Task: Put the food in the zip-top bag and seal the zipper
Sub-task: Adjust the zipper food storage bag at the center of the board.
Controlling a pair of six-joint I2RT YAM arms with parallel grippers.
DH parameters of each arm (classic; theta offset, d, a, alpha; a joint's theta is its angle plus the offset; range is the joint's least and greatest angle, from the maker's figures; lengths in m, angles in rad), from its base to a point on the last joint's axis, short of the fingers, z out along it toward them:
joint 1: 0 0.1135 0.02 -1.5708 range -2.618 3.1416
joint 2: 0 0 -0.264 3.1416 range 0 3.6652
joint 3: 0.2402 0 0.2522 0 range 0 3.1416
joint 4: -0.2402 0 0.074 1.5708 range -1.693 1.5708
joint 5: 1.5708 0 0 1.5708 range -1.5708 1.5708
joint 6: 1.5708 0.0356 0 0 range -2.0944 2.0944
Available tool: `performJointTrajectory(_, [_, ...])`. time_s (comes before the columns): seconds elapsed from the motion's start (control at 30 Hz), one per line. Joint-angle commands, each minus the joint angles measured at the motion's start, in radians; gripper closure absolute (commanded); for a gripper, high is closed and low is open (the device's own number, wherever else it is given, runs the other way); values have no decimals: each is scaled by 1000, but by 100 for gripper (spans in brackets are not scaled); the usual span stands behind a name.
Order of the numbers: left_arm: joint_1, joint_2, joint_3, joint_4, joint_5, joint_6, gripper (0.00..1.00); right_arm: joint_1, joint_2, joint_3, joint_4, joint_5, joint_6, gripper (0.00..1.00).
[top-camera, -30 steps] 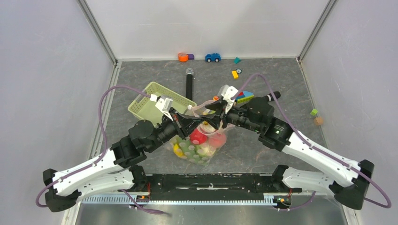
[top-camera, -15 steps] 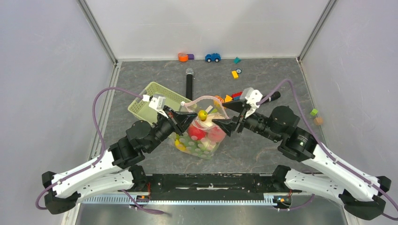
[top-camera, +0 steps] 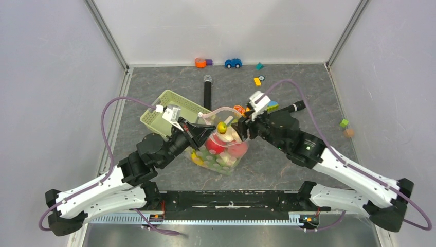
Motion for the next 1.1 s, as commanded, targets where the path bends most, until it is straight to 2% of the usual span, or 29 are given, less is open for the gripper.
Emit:
performJointTrajectory(0.0, [1, -38, -7, 86, 27, 43, 98, 0, 65, 39, -23, -18, -22, 39])
performJointTrajectory(0.07, [0, -51, -16, 86, 12, 45, 97, -1, 72, 46, -24, -26, -28, 63])
performJointTrajectory(0.1, [1, -55, -21, 85, 3, 46, 95, -1, 70, 50, -20, -31, -32, 71])
performJointTrajectory(0.2, [2, -64, -18, 65, -17, 66, 76, -1, 48, 63, -9, -30, -50, 99])
performJointTrajectory(0.27, [1, -69, -3, 28, -21, 99, 53, -4, 36, 80, -18, -30, -55, 100])
performJointTrajectory(0.33, [2, -82, 16, -37, -26, 147, 36, -7, 35, 103, -47, -36, -58, 100])
performJointTrajectory(0.37, [1, -90, 23, -79, -23, 179, 24, -8, 38, 119, -66, -40, -58, 100])
performJointTrajectory(0.4, [2, -103, 31, -116, -25, 204, 6, -10, 40, 131, -83, -39, -59, 100])
performJointTrajectory(0.43, [2, -117, 37, -153, -43, 219, 1, -12, 43, 146, -106, -37, -58, 100])
performJointTrajectory(0.57, [2, -201, 16, -243, -169, 242, 0, -38, 74, 220, -206, -39, -68, 100])
performJointTrajectory(0.63, [1, -255, -13, -259, -184, 259, 0, -57, 87, 243, -231, -49, -80, 100])
performJointTrajectory(0.73, [1, -340, -74, -252, -122, 299, 0, -95, 113, 286, -275, -79, -95, 100])
performJointTrajectory(0.87, [2, -396, -156, -224, 99, 368, 0, -143, 148, 339, -323, -136, -110, 100])
performJointTrajectory(1.0, [1, -344, -229, -178, 223, 489, 0, -164, 155, 375, -356, -204, -126, 100])
performJointTrajectory(1.07, [2, -288, -257, -126, 204, 560, 0, -173, 152, 380, -370, -251, -160, 100])
